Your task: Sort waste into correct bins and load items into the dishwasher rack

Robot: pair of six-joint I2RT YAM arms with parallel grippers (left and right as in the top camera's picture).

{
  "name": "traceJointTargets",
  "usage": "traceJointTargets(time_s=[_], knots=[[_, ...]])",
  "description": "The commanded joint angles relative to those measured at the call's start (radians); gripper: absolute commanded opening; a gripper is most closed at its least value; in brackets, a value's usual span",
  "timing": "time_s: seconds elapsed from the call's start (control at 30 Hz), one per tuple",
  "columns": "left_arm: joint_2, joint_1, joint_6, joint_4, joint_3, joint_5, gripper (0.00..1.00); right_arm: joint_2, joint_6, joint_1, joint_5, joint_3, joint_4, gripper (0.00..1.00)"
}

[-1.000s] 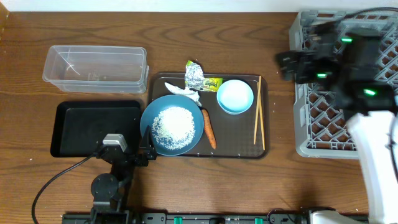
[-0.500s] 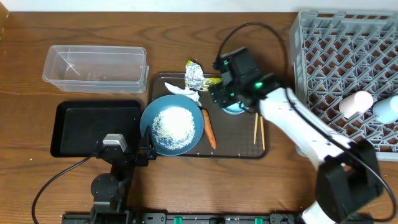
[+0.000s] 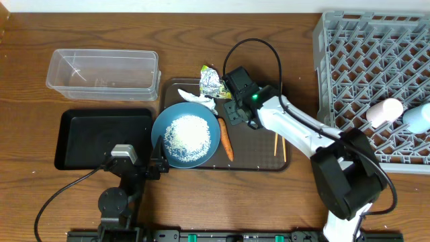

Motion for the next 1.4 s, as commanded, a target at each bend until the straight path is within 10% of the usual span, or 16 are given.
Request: traceJointTargets(time_s=[0.0,0.47,0.7,1.37], knots=[[0.001,-0.004,0.003,-0.033,-0.018,0.018,0.98,0.04,0.031,0.006,0.028,-0.003,0.0,0.6],[0.001,-0.004,0.003,-0.033,-0.018,0.018,0.98,0.016,0.048,0.011,0.028,0.024,-0.008,0.36],[0.001,-0.004,0.003,-0.033,-0.018,0.018,0.98,-0.034,0.058,0.011,0.025,0.038,-0.031,0.01],[0.001,-0.004,0.003,-0.033,-0.018,0.018,0.98,-0.253,0.099,-0.101,-0.154,0.049,-0.026,0.01]])
